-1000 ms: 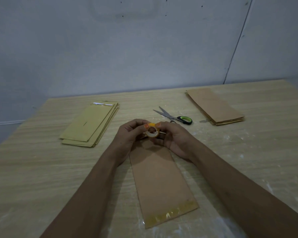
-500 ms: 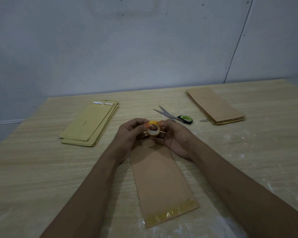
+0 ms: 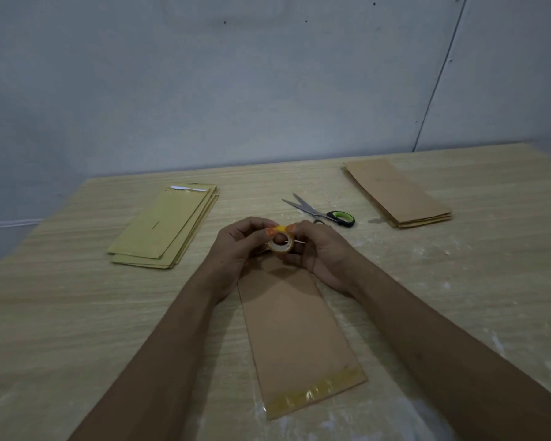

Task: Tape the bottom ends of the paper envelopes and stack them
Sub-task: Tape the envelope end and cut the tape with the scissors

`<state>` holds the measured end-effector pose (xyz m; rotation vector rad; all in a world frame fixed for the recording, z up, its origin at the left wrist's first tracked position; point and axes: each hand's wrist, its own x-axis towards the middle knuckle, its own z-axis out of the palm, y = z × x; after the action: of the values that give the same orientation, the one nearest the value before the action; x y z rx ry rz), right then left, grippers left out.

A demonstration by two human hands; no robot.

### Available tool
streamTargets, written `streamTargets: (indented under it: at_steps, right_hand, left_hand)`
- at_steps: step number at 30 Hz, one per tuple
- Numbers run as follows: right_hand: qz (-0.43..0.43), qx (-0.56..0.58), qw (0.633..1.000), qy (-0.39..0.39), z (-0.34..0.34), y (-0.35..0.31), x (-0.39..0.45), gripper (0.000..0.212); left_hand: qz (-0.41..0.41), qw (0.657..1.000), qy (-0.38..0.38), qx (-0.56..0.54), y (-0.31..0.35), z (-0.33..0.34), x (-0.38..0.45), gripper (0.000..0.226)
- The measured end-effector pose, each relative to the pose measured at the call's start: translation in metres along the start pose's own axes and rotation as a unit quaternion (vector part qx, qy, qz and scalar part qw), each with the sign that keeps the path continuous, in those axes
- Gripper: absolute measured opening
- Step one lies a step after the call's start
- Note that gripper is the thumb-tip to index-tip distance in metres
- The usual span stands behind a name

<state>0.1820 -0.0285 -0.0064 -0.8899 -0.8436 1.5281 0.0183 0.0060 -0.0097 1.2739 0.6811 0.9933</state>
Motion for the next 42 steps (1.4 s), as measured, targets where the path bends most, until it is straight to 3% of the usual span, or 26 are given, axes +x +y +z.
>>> streamTargets:
  at_steps: [3,6,9,13,29,42]
  right_hand:
    - [0.0,0.002,1.0,0.0,-0.0012,0.0001,0.0008,0.038]
    - [0.022,0.045,0.999,-0.007,-0.0007,-0.0041,-0.0011,0.011]
    - [0.021,0.043,0.999,0.001,-0.0025,-0.0019,0.0004,0.008]
    - [0.006,0.018,1.0,0.019,-0.0001,-0.0004,0.0008,0.02]
    - [-0.005,-0.039,0.999,0.012,0.0039,-0.0035,-0.0044,0.022]
    - [0.009,-0.002,1.0,0.017,0.0055,-0.0034,-0.0023,0.022]
  left_hand:
    - [-0.005,1.0,0.009,-0.006,-0.0001,0.0004,-0.0003,0.007]
    - [-0.01,1.0,0.016,-0.006,-0.0004,0.0015,0.0008,0.009]
    - [-0.008,1.0,0.016,-0.003,-0.0003,0.0008,0.0014,0.009]
    - [0.003,1.0,0.019,-0.006,-0.0009,-0.0004,0.0005,0.009]
    - [0.008,1.0,0.004,-0.007,0.0021,0.0021,-0.0018,0.011]
    - [0.003,1.0,0.007,-0.02,0.0024,0.0023,-0.0011,0.009]
